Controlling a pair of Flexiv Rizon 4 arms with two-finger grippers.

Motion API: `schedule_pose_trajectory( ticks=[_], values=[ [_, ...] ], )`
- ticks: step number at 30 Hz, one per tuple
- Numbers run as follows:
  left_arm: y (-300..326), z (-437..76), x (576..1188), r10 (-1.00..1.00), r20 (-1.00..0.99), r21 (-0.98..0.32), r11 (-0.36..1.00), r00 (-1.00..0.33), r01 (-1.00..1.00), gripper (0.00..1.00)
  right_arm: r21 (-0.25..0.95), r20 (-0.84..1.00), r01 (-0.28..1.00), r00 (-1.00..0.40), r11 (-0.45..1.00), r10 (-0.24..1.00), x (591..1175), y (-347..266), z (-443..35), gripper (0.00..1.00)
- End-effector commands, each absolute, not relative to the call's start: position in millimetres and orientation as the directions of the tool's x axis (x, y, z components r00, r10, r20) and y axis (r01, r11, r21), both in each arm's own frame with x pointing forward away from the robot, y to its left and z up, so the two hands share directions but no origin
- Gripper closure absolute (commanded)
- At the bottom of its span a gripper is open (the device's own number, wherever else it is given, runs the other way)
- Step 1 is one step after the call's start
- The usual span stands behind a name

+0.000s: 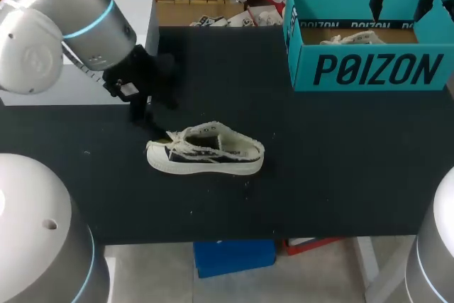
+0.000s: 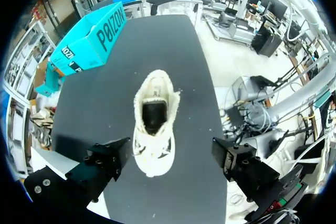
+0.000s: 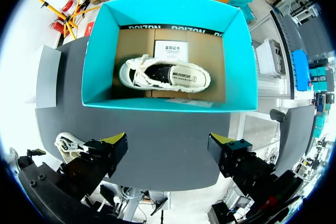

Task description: Take the shoe out of the shoebox, open the shoe tongue, remove and reinsert the insole, then place the shoe into the shoebox

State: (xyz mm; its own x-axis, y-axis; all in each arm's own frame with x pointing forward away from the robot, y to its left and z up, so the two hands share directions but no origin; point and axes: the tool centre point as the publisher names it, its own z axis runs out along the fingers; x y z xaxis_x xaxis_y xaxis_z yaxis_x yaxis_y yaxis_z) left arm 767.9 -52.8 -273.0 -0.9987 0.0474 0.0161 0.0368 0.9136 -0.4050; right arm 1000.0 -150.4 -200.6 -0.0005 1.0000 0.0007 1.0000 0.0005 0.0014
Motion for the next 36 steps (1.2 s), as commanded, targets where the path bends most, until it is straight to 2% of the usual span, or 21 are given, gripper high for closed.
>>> schedule_pose_trajectory(
  ticks=[1,13,36],
  values=[
    [-25.7,-284.4,759.7,0.041,-0.004,-0.539,0.842,-0.999,0.037,0.0,0.001,0.0,1.0,0.0,0.0,1.0,999.9,-150.3,-200.3,0.0],
    [-10.9,-299.4,767.4,0.046,0.018,-0.607,0.794,-0.999,0.025,0.0,0.001,0.0,1.0,0.0,0.0,1.0,999.9,-150.3,-200.3,0.0],
    [-9.9,-304.2,774.7,0.066,0.022,-0.597,0.801,-0.998,0.04,0.0,0.001,0.0,1.0,0.0,0.0,1.0,999.9,-150.3,-200.3,0.0]
  ],
)
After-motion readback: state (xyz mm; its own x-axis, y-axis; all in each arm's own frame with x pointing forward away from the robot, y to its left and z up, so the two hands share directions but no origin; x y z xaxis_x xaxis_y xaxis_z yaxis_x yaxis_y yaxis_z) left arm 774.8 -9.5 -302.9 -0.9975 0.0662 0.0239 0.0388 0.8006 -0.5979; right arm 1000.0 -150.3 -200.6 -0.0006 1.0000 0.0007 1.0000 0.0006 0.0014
